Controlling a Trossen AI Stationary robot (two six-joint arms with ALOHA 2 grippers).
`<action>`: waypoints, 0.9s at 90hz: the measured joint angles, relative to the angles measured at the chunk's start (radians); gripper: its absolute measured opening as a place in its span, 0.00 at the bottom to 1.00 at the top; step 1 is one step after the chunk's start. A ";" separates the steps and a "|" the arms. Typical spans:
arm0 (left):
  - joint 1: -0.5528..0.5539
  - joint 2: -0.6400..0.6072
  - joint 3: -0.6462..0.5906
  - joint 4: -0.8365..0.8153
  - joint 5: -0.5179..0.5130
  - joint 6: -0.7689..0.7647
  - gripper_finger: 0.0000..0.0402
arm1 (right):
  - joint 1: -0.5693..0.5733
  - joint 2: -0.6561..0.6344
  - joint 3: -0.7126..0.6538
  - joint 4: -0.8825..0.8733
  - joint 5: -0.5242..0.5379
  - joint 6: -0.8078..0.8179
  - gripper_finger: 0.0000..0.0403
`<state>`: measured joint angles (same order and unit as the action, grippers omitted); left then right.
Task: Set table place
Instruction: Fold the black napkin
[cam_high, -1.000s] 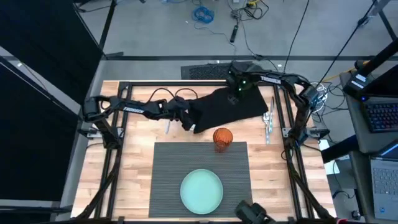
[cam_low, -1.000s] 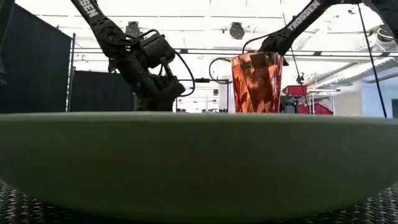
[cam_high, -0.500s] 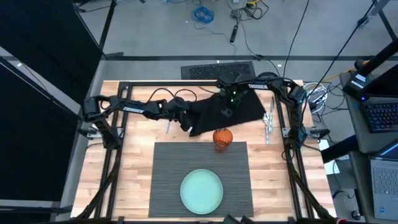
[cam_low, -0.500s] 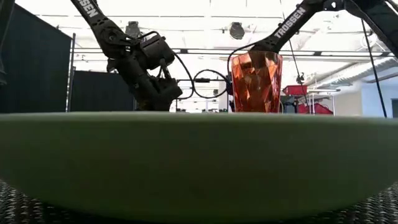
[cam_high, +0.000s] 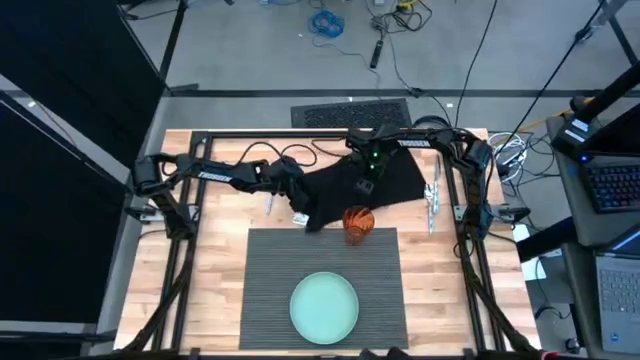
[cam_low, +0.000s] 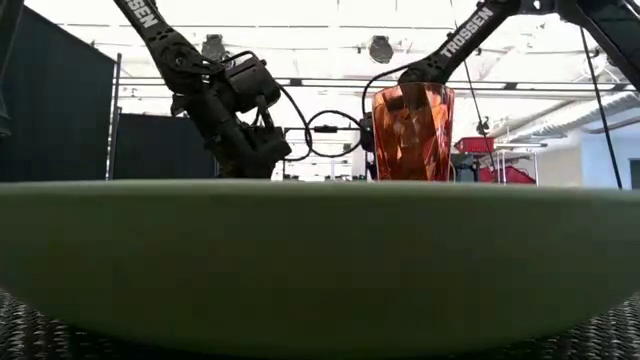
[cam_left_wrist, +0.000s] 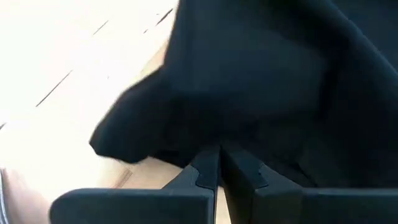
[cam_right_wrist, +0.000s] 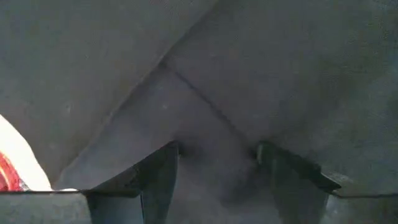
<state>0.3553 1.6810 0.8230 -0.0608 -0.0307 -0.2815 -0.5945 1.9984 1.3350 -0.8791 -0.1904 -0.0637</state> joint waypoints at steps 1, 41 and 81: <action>0.000 0.000 0.000 0.000 0.000 0.000 0.00 | -0.002 0.000 0.000 0.001 0.000 0.000 0.53; -0.047 0.000 0.020 0.231 0.090 0.002 0.00 | -0.011 0.000 0.000 0.039 0.007 0.023 0.53; -0.095 0.159 0.023 0.219 0.136 -0.025 0.00 | -0.014 0.000 0.000 0.039 0.000 0.023 0.53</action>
<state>0.2604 1.8395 0.8463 0.1578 0.1052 -0.3065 -0.6090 1.9984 1.3350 -0.8406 -0.1902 -0.0409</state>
